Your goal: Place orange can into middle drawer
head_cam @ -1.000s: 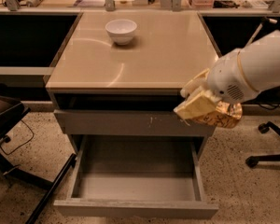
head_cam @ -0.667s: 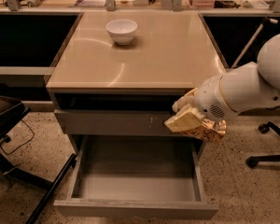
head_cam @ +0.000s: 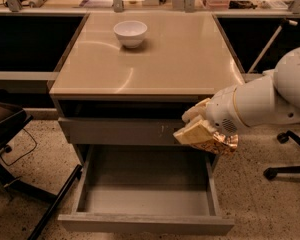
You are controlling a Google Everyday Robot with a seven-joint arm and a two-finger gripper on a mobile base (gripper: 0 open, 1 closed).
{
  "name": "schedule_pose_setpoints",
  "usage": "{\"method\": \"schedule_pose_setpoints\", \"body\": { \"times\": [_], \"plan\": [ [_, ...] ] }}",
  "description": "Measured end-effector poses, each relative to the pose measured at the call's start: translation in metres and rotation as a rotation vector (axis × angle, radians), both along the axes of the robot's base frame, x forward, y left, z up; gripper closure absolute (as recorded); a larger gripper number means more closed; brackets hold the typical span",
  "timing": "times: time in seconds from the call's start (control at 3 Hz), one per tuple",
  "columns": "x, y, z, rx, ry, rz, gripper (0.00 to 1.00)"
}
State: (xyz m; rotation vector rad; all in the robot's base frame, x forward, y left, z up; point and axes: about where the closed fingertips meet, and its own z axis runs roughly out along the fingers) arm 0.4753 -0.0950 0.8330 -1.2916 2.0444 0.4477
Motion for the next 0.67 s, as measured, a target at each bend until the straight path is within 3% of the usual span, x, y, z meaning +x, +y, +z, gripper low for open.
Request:
{"method": "schedule_pose_setpoints", "body": {
  "times": [0.33, 0.67],
  "plan": [
    [0.002, 0.045, -0.054, 0.046, 0.011, 0.042, 1.00],
    [0.007, 0.094, -0.134, 0.075, 0.054, 0.072, 1.00]
  ]
}}
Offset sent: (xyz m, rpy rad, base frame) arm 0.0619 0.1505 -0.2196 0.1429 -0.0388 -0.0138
